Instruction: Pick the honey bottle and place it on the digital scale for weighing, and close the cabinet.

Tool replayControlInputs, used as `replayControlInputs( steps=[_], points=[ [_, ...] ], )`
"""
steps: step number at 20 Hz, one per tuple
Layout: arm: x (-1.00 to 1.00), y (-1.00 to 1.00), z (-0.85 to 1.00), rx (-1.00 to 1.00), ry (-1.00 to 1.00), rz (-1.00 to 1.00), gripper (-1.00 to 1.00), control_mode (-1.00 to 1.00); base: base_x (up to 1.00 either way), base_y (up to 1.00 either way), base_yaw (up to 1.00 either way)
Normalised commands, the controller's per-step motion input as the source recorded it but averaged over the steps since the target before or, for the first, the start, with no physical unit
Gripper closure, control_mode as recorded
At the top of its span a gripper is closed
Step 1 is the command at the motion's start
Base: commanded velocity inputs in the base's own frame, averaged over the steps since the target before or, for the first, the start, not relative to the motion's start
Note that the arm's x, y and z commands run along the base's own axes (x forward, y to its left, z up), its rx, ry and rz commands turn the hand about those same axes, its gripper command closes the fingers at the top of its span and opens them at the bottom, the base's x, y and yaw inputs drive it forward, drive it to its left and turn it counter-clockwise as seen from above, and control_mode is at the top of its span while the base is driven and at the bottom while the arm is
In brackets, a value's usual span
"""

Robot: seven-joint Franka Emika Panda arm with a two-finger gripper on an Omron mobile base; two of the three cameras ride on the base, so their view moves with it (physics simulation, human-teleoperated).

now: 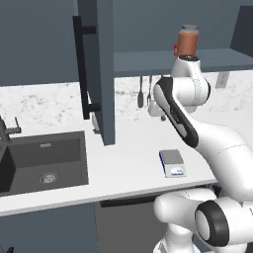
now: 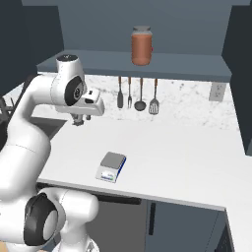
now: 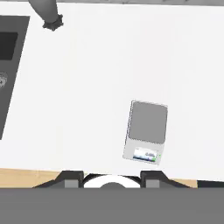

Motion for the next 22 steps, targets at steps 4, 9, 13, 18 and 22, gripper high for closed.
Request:
replayControlInputs(
  steps=[4,9,13,18,22],
  points=[
    [-0.33,0.0,0.0,0.0,-0.03,0.0,-1.0,-1.0,0.0,0.0,0.0],
    [-0.6,0.03,0.03,0.0,-0.13,0.0,-1.0,-1.0,0.0,0.0,0.0],
    [-0.58,0.01,0.3,0.0,-0.28,0.0,-1.0,-1.0,0.0,0.0,0.0],
    [-0.4,0.0,0.53,0.0,-0.42,0.0,-1.0,-1.0,0.0,0.0,0.0],
    [-0.3,0.0,0.75,0.0,-0.37,0.0,-1.0,-1.0,0.0,0.0,0.0]
  ],
)
